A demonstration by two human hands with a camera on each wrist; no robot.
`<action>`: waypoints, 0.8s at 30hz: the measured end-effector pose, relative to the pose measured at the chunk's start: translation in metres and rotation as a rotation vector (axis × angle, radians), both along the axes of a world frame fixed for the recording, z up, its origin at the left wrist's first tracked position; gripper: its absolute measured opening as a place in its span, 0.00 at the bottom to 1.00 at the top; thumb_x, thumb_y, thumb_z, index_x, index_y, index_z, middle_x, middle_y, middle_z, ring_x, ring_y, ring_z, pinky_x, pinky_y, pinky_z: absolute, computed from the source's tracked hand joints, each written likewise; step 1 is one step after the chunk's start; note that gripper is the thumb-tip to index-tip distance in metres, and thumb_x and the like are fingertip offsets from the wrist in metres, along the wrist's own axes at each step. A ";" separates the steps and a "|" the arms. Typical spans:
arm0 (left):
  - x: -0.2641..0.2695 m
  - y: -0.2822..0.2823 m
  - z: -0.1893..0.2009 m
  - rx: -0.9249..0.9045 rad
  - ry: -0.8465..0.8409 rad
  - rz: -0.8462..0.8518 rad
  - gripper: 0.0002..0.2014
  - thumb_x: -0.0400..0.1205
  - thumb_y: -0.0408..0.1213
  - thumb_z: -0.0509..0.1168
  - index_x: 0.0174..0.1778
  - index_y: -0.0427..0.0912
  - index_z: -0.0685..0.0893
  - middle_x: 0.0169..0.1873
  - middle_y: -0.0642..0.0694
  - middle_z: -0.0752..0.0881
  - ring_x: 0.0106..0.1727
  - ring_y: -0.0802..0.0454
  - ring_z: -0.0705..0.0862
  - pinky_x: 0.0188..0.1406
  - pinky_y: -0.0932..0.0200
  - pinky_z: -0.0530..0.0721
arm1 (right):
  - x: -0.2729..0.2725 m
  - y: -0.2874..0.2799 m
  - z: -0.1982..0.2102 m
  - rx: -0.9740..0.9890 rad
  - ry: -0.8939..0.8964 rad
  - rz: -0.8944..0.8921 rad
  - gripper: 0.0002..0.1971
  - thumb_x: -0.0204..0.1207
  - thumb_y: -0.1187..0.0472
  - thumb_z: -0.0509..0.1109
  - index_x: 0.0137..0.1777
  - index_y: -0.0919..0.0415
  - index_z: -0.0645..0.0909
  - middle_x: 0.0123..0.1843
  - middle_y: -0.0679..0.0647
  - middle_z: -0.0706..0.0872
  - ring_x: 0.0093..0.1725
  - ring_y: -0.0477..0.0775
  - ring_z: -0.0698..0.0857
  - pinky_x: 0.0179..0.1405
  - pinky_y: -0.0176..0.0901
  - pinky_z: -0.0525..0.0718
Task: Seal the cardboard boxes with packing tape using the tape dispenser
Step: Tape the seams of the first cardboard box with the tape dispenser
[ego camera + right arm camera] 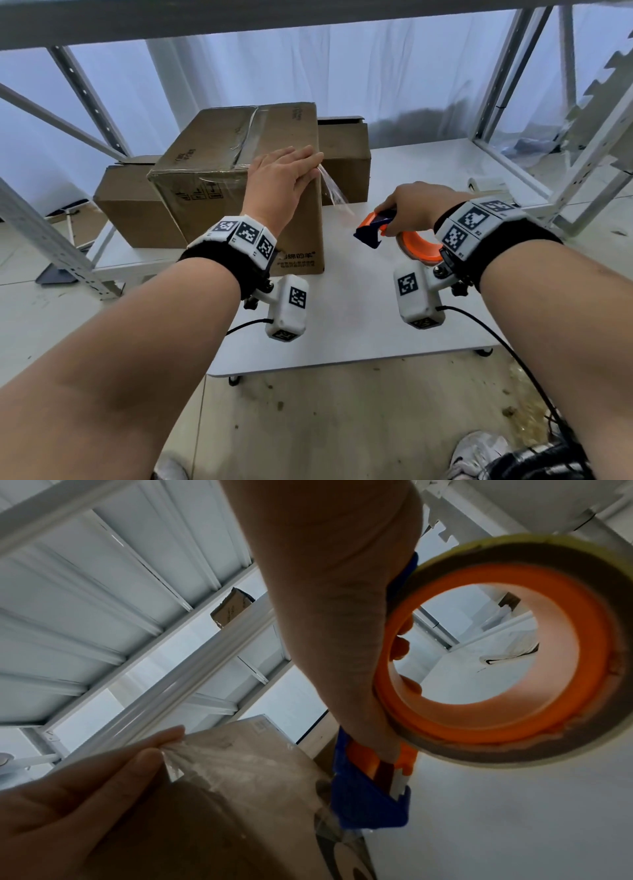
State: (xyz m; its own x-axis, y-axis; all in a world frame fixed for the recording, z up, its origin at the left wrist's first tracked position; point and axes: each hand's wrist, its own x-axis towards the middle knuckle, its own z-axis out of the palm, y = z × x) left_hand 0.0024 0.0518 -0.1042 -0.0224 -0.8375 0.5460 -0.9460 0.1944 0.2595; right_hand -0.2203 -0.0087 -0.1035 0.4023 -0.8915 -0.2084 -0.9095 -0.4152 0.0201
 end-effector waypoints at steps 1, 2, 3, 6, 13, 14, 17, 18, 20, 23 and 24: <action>-0.001 0.000 0.000 0.002 -0.004 0.000 0.17 0.87 0.46 0.56 0.71 0.56 0.78 0.72 0.55 0.77 0.76 0.51 0.69 0.75 0.51 0.56 | 0.002 -0.002 -0.002 0.003 -0.010 -0.008 0.24 0.74 0.50 0.72 0.71 0.39 0.77 0.55 0.47 0.86 0.52 0.53 0.81 0.44 0.45 0.78; -0.001 0.000 0.000 0.005 -0.008 0.001 0.17 0.87 0.46 0.56 0.71 0.56 0.78 0.72 0.55 0.77 0.76 0.51 0.69 0.75 0.51 0.56 | 0.004 -0.003 -0.003 0.007 -0.020 -0.013 0.24 0.74 0.51 0.72 0.71 0.39 0.77 0.55 0.47 0.86 0.52 0.53 0.81 0.44 0.45 0.79; -0.001 0.000 0.000 0.007 -0.013 0.000 0.17 0.87 0.47 0.56 0.71 0.56 0.78 0.72 0.55 0.77 0.76 0.51 0.69 0.75 0.52 0.56 | 0.007 -0.006 -0.004 0.008 -0.026 -0.017 0.24 0.74 0.51 0.71 0.71 0.39 0.77 0.55 0.47 0.85 0.52 0.53 0.81 0.44 0.45 0.79; -0.001 0.000 0.001 -0.004 -0.013 -0.009 0.17 0.87 0.46 0.56 0.71 0.55 0.78 0.72 0.55 0.77 0.76 0.51 0.69 0.74 0.52 0.56 | 0.007 -0.007 -0.012 -0.025 0.087 -0.039 0.21 0.72 0.50 0.71 0.65 0.40 0.80 0.50 0.46 0.86 0.49 0.53 0.83 0.41 0.45 0.79; 0.002 -0.002 -0.002 -0.016 0.023 -0.012 0.16 0.86 0.47 0.57 0.70 0.56 0.79 0.72 0.56 0.77 0.76 0.52 0.70 0.73 0.54 0.55 | -0.027 -0.011 -0.032 0.026 -0.229 -0.248 0.23 0.76 0.49 0.70 0.72 0.46 0.76 0.62 0.55 0.84 0.59 0.58 0.82 0.53 0.47 0.77; 0.002 -0.002 -0.003 -0.017 0.029 -0.014 0.16 0.86 0.47 0.57 0.70 0.56 0.79 0.71 0.56 0.77 0.76 0.52 0.70 0.73 0.54 0.55 | -0.029 -0.013 -0.033 0.062 -0.417 -0.299 0.23 0.77 0.49 0.70 0.72 0.49 0.77 0.60 0.57 0.85 0.58 0.59 0.82 0.54 0.47 0.77; 0.001 -0.001 -0.003 -0.015 0.030 -0.016 0.17 0.86 0.47 0.57 0.71 0.56 0.78 0.72 0.56 0.77 0.76 0.52 0.69 0.74 0.54 0.55 | -0.032 -0.014 -0.045 0.210 -0.777 -0.450 0.17 0.75 0.54 0.71 0.63 0.56 0.84 0.43 0.59 0.85 0.39 0.56 0.82 0.43 0.45 0.77; 0.001 0.000 -0.002 -0.009 0.027 -0.014 0.17 0.86 0.47 0.57 0.71 0.57 0.78 0.72 0.56 0.77 0.76 0.53 0.69 0.74 0.54 0.55 | -0.034 -0.014 -0.052 0.250 -0.795 -0.490 0.15 0.76 0.55 0.71 0.61 0.58 0.84 0.41 0.60 0.83 0.37 0.56 0.81 0.39 0.44 0.76; 0.001 0.001 -0.001 0.002 0.024 -0.014 0.17 0.86 0.47 0.57 0.71 0.56 0.78 0.72 0.56 0.77 0.76 0.52 0.69 0.74 0.53 0.55 | -0.035 -0.011 -0.066 0.332 -0.806 -0.542 0.14 0.78 0.57 0.70 0.61 0.59 0.82 0.40 0.61 0.82 0.35 0.56 0.80 0.33 0.42 0.75; 0.001 0.001 -0.001 -0.004 0.011 -0.012 0.17 0.87 0.47 0.57 0.71 0.56 0.78 0.72 0.56 0.77 0.76 0.52 0.69 0.74 0.53 0.55 | -0.032 -0.009 -0.086 0.471 -0.822 -0.564 0.16 0.79 0.53 0.69 0.66 0.54 0.79 0.41 0.60 0.84 0.33 0.55 0.80 0.34 0.43 0.78; 0.001 0.001 -0.001 -0.008 0.008 -0.012 0.17 0.87 0.47 0.57 0.71 0.56 0.78 0.72 0.56 0.77 0.76 0.52 0.69 0.74 0.54 0.55 | -0.031 -0.009 -0.091 0.487 -0.795 -0.538 0.16 0.80 0.51 0.68 0.67 0.51 0.78 0.42 0.59 0.85 0.34 0.54 0.81 0.36 0.43 0.78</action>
